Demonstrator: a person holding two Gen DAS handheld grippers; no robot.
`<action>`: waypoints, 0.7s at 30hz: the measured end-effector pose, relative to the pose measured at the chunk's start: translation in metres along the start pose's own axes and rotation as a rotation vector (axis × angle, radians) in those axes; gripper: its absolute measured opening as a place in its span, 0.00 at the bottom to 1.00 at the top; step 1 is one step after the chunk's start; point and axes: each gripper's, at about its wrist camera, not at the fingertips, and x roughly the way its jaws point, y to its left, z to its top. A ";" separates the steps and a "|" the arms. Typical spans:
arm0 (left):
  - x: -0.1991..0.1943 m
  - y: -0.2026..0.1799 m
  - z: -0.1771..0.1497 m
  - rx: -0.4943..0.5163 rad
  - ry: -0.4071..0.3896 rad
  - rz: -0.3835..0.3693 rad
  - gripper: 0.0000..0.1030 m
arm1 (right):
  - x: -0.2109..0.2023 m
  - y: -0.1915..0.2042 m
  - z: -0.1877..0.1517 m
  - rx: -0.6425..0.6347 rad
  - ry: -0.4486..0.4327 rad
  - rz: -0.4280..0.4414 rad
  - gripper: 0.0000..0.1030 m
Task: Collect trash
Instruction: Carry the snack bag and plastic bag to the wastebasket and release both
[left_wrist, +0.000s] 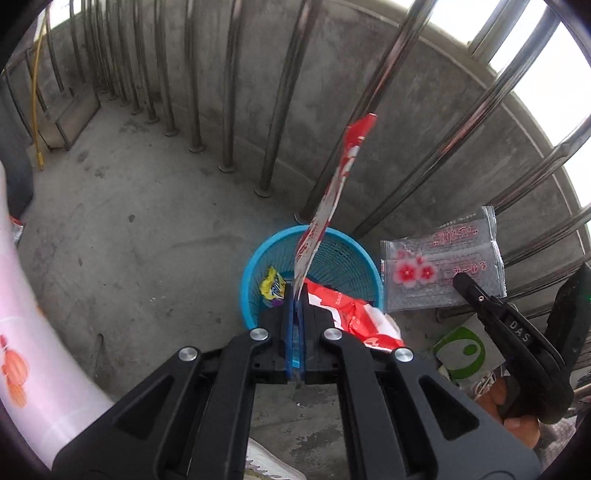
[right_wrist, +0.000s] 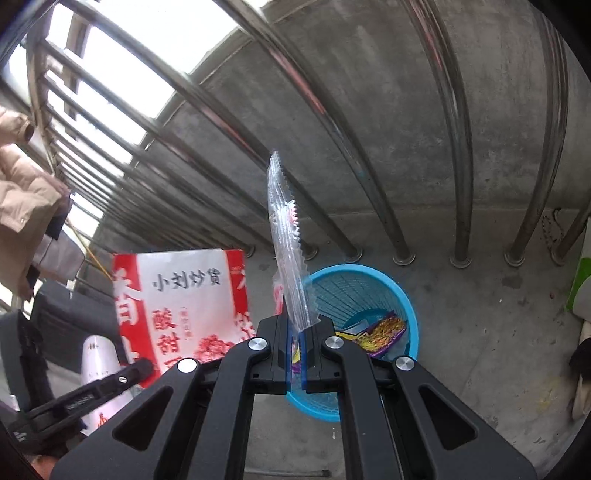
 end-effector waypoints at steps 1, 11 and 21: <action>0.011 -0.002 0.005 -0.004 0.014 0.001 0.01 | 0.005 -0.004 -0.001 0.013 0.000 -0.007 0.03; 0.066 -0.004 0.016 -0.060 0.095 -0.002 0.38 | 0.095 -0.035 -0.012 0.013 0.174 -0.082 0.17; 0.021 0.009 0.008 -0.084 -0.012 -0.050 0.50 | 0.096 -0.040 -0.028 -0.029 0.152 -0.103 0.48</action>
